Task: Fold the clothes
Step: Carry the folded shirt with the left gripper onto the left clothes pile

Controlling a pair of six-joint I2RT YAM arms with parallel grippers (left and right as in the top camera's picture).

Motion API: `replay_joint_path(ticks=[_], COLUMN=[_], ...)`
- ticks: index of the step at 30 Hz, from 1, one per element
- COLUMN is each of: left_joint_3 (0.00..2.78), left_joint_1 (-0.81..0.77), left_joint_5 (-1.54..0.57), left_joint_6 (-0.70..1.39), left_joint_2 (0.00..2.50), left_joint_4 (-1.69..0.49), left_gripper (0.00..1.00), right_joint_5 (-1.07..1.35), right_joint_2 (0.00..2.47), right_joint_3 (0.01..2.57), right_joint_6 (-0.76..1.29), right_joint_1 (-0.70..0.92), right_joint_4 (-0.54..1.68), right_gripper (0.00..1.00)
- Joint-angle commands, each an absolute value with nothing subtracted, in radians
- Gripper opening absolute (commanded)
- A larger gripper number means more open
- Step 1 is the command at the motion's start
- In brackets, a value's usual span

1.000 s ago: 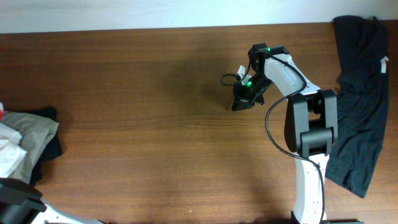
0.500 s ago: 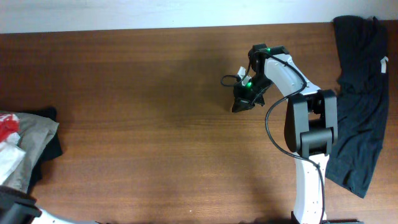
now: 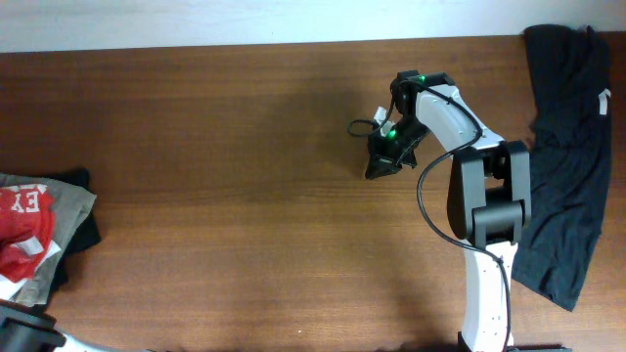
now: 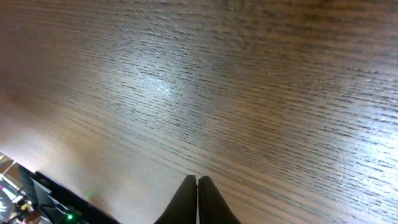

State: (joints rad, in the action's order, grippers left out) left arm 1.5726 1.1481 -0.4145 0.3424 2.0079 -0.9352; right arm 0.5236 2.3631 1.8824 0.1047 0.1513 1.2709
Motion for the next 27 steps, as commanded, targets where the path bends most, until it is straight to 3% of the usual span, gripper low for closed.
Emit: replay_joint_path(ticks=[1,5,15,16,17,18,21,27], left_joint_3=[1.542,1.542,1.542,1.542,1.542,1.54,1.54,1.54], left_joint_1=[1.148,1.148,1.147,1.147,1.147,1.144,1.118,1.044], left_joint_5=[-0.4,-0.4,-0.344,-0.344,-0.352,-0.366,-0.491,-0.446], left_joint_6=[0.36,0.4,0.376,0.364,0.319,0.282,0.119,0.062], left_joint_2=[2.002,1.982,1.601,1.593,1.593,1.598,1.628,1.831], left_joint_4=[-0.958,-0.992,-1.182,-1.176,-1.137,-1.083,-0.941,-0.864], left_gripper=[0.99,0.99,0.99,0.84,0.19,0.01,0.0,0.0], right_joint_5=[0.538,0.539,0.539,0.539,0.541,0.557,0.574,0.577], right_joint_2=[2.368,2.368,2.368,2.368,2.368,2.368,2.368,2.368], right_joint_3=[1.9,1.9,1.9,1.9,1.9,1.9,1.9,1.9], right_joint_6=[0.104,0.105,0.104,0.104,0.096,0.066,0.056,0.056], right_joint_1=[0.158,0.158,0.158,0.158,0.158,0.158,0.158,0.158], right_joint_4=[1.271,1.277,1.3,1.306,1.311,1.313,1.315,1.324], right_gripper=[0.16,0.19,0.08,0.04,0.04,0.04,0.04,0.04])
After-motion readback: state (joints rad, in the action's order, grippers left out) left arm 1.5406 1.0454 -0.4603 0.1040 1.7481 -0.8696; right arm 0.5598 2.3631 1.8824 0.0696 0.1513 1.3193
